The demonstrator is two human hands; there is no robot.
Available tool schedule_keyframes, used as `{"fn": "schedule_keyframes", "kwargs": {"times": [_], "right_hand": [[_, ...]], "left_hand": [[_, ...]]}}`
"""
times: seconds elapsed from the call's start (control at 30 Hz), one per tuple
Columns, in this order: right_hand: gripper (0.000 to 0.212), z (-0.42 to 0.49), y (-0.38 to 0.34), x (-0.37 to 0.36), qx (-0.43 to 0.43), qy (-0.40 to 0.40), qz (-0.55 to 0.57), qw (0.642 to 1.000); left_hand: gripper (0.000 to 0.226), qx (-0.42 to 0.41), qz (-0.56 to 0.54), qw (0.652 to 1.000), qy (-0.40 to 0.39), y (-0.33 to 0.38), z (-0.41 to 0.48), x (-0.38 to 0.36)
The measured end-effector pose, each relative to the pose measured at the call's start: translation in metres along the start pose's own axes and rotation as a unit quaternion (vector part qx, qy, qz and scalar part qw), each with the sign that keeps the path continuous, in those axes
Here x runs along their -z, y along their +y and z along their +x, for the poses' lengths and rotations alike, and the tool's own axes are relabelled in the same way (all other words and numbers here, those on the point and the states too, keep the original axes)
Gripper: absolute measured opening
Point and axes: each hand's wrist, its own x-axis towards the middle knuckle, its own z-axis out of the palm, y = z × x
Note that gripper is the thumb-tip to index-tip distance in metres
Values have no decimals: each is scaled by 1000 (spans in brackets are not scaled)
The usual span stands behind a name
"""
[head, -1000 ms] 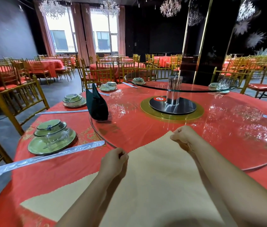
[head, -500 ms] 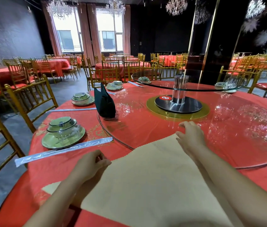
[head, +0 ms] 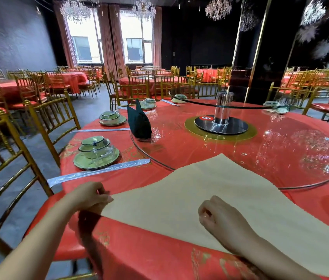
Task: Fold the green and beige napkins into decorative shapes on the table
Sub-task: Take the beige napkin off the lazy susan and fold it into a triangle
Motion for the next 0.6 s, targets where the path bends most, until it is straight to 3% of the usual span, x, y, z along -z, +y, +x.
{"fn": "schedule_keyframes", "kwargs": {"times": [0.07,0.13,0.27,0.33,0.43,0.53,0.6], "right_hand": [[2,-4,2,0,-4,-1,8,1000],[7,-6,4,-2,-12,-11,24,1000],[5,-11,4,-7,-21,-32,26,999],[4,-14,4,-7,-27,-31,32,999],[6,-17,4,-5,-27,-26,48,998],[9,-22,5,-1,-11,-37,55,998],[12,-26,5,2,3,-52,59,997]], "left_hand": [[21,14,-15,1000,-12,-11,-8,6],[18,8,-25,1000,-14,-24,-13,9],[7,20,-242,970,-21,-37,-23,8],[6,37,-350,936,-25,-37,-29,8],[10,45,-522,851,-32,-29,-35,13],[15,25,-629,777,-6,-5,-39,26],[5,-4,-671,741,-13,21,-38,38]]}}
